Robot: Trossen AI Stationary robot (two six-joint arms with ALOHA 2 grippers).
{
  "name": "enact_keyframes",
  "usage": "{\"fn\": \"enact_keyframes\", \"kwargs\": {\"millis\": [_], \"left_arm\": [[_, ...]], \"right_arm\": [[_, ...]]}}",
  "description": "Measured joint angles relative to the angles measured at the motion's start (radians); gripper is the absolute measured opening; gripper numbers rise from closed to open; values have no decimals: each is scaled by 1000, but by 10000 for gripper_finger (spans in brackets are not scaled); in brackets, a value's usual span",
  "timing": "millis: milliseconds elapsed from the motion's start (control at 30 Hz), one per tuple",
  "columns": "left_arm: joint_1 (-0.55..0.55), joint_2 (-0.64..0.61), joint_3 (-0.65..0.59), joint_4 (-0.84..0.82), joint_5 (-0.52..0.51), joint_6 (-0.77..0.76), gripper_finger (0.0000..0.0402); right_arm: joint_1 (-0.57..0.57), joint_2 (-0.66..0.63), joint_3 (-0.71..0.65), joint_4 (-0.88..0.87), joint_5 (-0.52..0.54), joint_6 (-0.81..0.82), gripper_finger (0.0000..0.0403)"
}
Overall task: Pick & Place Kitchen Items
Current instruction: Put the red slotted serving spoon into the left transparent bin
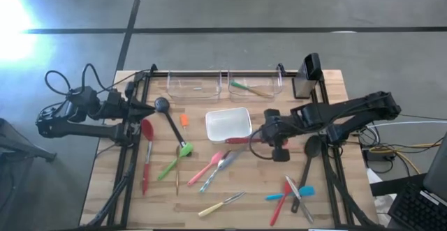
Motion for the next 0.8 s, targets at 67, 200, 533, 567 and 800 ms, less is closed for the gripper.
{"fn": "enact_keyframes", "kwargs": {"millis": [67, 200, 533, 567, 800], "left_arm": [[0, 4, 0, 7, 0, -16, 45], [0, 22, 0, 10, 0, -67, 45], [1, 212, 21, 41, -152, -103, 87], [1, 238, 32, 45, -156, -103, 98], [3, 411, 134, 44, -158, -110, 169]], "right_arm": [[0, 34, 43, -34, 18, -25, 30], [0, 106, 122, -95, 24, -53, 30], [5, 265, 278, -232, 91, -125, 30], [6, 275, 286, -240, 94, -135, 30], [11, 312, 367, -249, 135, -190, 30]]}}
